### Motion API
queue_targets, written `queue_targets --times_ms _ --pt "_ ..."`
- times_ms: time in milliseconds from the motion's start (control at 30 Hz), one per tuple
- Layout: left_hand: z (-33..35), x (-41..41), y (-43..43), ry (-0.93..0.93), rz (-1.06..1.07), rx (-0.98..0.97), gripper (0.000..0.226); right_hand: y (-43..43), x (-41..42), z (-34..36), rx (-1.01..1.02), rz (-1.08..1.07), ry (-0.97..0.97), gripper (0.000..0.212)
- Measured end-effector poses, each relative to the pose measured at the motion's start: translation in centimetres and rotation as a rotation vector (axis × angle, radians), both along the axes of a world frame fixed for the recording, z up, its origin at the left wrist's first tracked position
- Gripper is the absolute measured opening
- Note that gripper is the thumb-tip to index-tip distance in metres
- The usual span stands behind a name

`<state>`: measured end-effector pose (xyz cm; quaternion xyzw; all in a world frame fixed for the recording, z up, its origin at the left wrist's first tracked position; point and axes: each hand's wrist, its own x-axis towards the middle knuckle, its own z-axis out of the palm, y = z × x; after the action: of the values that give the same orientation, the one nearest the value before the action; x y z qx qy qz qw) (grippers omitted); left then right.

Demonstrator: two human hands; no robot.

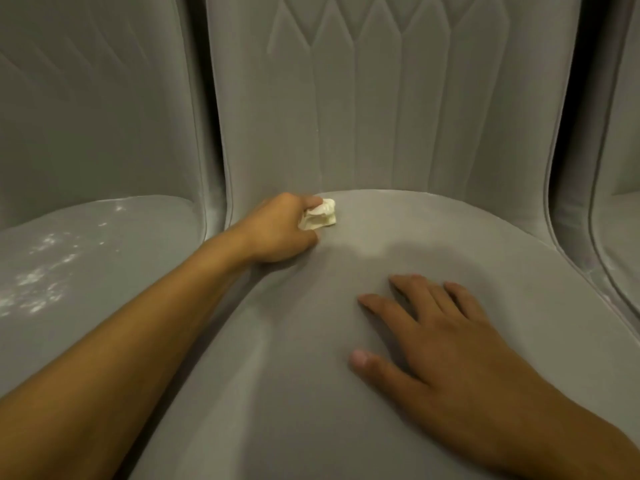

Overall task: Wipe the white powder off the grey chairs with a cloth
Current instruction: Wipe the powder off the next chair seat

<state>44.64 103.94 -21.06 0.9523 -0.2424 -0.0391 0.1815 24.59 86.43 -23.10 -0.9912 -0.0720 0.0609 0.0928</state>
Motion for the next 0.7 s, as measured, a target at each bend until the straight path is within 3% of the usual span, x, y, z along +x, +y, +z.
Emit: queue_targets --times_ms 100,167,267,400,500,633,700 --pt "0.2 -3.6 0.8 0.249 0.038 -0.374 0.059 -0.1 0.3 0.4 0.079 -0.03 -0.021 0.085" --pt "0.1 -5.5 1.2 0.335 0.006 -0.493 0.075 0.0 1.2 0.5 0.237 -0.071 -0.017 0.084" --pt "0.2 -7.9 1.3 0.451 -0.036 -0.64 0.09 0.5 3.4 1.1 0.536 -0.155 -0.049 0.056" --pt "-0.5 -9.2 1.1 0.488 0.025 -0.865 0.076 2.0 5.7 2.2 1.026 -0.371 -0.037 0.019" --pt "-1.0 -9.9 1.4 0.514 0.056 -0.955 0.077 3.0 6.1 2.1 1.286 -0.431 -0.092 0.009" --pt "-1.0 -10.4 2.0 0.59 0.167 -1.08 0.075 3.6 5.5 2.0 1.335 -0.294 -0.208 0.006" --pt "-0.8 -10.6 2.4 0.617 0.149 -1.11 0.045 3.4 5.3 2.1 1.376 -0.215 -0.228 0.008"
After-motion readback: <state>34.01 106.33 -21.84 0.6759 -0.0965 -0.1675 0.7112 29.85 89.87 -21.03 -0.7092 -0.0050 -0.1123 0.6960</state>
